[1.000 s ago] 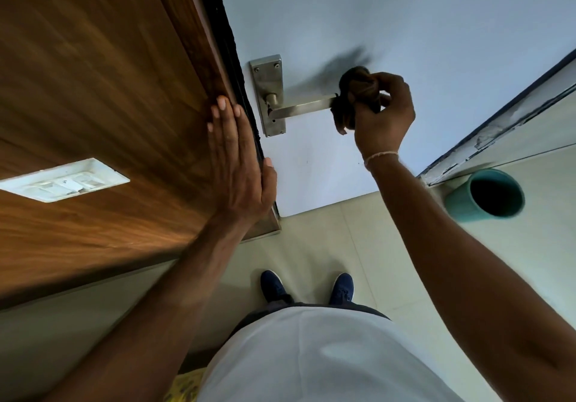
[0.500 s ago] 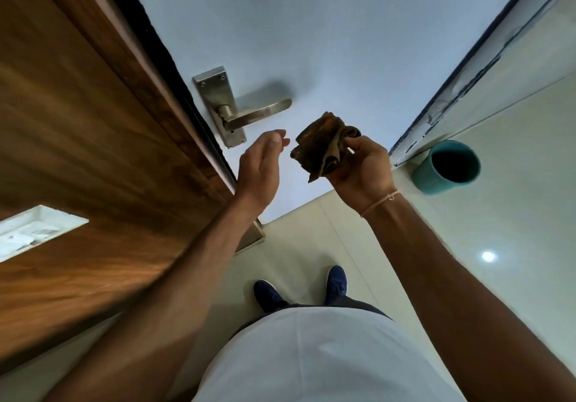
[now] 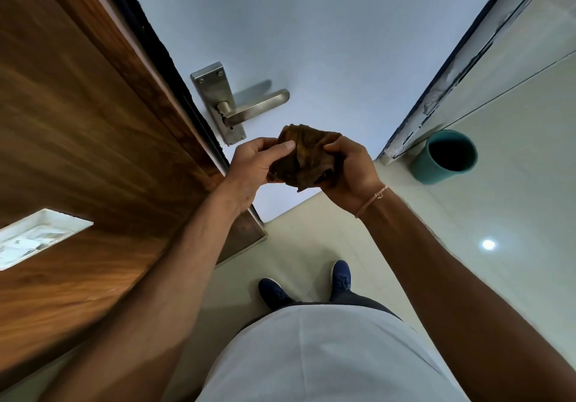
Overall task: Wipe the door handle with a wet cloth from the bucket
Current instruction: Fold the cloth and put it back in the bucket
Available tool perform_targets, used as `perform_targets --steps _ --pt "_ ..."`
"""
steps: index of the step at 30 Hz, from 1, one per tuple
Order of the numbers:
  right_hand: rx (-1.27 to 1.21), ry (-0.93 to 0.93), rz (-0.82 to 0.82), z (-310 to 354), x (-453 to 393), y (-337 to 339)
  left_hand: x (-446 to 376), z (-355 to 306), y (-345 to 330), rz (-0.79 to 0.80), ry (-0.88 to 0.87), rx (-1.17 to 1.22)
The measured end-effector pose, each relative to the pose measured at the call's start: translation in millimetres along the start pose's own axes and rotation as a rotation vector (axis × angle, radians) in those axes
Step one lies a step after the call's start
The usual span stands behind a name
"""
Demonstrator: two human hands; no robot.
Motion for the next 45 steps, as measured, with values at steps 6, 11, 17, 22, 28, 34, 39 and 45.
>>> perform_targets --steps 6,11,17,22,28,34,39,45 --pt "0.176 -0.188 0.106 -4 3 3 1 6 21 -0.104 -0.013 0.062" --pt "0.316 -0.098 0.146 -3 -3 -5 10 9 31 -0.095 0.030 0.159" --pt "0.361 -0.017 0.187 4 0 -10 15 4 31 -0.026 0.042 0.057" --pt "0.234 0.051 -0.031 12 6 11 9 2 13 0.005 0.074 0.264" --pt "-0.096 -0.002 -0.270 15 19 46 16 24 -61 0.163 0.164 0.270" --pt "0.394 0.127 -0.476 46 24 125 15 23 -134 0.150 0.068 0.180" --pt "0.617 0.364 -0.627 89 28 182 15 14 -211 0.187 0.032 0.134" --pt "0.678 0.482 -0.643 153 33 246 7 10 -316 0.188 0.018 0.045"
Point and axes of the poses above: each hand's wrist, its own x-axis away from the middle knuckle, its own y-axis out of the back of the hand, z = x × y, the point moved 3 cm from there along -x, towards the middle knuckle, and after that the axes turned 9 degrees about -z, right-handed, at the moved point
